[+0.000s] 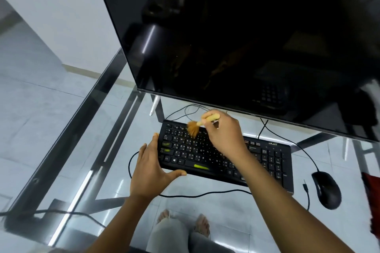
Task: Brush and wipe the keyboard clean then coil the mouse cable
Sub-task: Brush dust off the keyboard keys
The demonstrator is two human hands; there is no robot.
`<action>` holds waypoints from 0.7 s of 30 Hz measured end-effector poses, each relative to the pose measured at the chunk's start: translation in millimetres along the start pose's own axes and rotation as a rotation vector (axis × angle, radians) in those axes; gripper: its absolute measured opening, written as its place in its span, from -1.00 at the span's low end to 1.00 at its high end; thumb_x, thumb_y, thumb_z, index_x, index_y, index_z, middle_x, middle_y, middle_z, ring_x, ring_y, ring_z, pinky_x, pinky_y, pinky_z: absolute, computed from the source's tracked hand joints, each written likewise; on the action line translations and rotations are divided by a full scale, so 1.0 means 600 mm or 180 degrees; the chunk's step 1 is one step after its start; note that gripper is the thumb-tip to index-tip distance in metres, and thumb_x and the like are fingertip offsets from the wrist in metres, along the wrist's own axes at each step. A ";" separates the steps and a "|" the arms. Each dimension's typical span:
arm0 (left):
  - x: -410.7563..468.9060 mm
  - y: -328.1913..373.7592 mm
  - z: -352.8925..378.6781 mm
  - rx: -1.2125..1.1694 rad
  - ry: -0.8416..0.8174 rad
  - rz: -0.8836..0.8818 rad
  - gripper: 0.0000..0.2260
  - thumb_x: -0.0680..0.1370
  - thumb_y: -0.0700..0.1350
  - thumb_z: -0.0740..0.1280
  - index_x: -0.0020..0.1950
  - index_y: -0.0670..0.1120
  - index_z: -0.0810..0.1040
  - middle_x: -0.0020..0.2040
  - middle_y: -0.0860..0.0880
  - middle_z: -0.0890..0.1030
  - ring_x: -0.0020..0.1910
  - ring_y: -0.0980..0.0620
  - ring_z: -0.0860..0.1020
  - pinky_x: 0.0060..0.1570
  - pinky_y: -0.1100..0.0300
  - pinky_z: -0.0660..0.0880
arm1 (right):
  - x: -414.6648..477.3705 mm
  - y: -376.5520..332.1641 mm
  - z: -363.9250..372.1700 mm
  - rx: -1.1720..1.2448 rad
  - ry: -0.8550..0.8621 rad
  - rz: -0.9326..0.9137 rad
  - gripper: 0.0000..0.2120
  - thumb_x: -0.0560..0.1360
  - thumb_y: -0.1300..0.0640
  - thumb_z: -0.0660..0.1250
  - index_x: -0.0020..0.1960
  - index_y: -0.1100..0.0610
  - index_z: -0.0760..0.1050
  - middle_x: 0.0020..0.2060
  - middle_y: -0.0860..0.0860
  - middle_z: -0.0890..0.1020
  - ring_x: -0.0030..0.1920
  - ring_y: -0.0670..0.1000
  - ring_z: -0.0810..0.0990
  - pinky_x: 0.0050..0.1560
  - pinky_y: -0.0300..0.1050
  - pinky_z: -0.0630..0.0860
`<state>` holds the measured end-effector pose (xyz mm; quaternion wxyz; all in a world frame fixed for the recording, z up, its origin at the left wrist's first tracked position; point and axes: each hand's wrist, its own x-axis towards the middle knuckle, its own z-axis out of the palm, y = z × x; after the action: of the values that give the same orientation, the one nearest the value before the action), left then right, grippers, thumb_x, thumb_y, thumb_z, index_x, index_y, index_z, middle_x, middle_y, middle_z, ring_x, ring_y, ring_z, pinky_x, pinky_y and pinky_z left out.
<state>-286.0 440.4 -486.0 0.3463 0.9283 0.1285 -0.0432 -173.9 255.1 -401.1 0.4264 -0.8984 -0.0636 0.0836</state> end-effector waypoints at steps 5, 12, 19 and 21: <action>0.001 -0.001 -0.001 -0.0001 0.0081 0.0083 0.19 0.15 0.48 0.38 0.58 -0.03 -0.06 0.52 0.01 0.25 0.54 -0.12 0.08 0.46 -0.12 0.20 | 0.019 -0.017 0.031 0.0132 -0.0359 0.0106 -0.88 0.58 0.10 0.31 -0.10 -0.08 0.53 -0.23 -0.20 0.64 -0.24 -0.11 0.63 -0.29 -0.19 0.53; 0.001 0.002 -0.003 0.0027 0.0124 0.0121 0.18 0.17 0.47 0.41 0.58 -0.01 -0.07 0.47 -0.02 0.32 0.49 -0.09 0.17 0.42 -0.16 0.28 | 0.027 -0.042 0.064 0.0080 -0.0570 -0.0276 -0.90 0.58 0.10 0.30 -0.02 -0.02 0.59 -0.19 -0.18 0.67 -0.23 -0.12 0.59 -0.26 -0.33 0.44; -0.002 0.008 -0.005 0.0063 0.0205 0.0193 0.15 0.20 0.43 0.43 0.58 -0.04 -0.03 0.47 -0.03 0.33 0.48 -0.06 0.15 0.42 -0.14 0.27 | 0.003 -0.018 0.047 0.0163 -0.0510 -0.0277 -0.88 0.58 0.08 0.31 0.02 0.00 0.63 -0.16 -0.25 0.63 -0.26 -0.14 0.61 -0.23 -0.28 0.50; -0.002 0.008 -0.005 0.0017 0.0207 0.0175 0.15 0.20 0.42 0.43 0.58 -0.05 -0.03 0.47 -0.02 0.33 0.49 -0.05 0.12 0.43 -0.14 0.25 | -0.017 0.004 0.033 -0.0281 0.0085 -0.0573 -0.87 0.58 0.10 0.31 0.05 -0.02 0.62 -0.05 -0.15 0.55 -0.24 -0.15 0.53 -0.24 -0.29 0.44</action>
<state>-285.9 438.4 -480.7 0.3405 0.9333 0.1139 -0.0038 -187.8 266.3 -414.4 0.3931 -0.9080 -0.1419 0.0301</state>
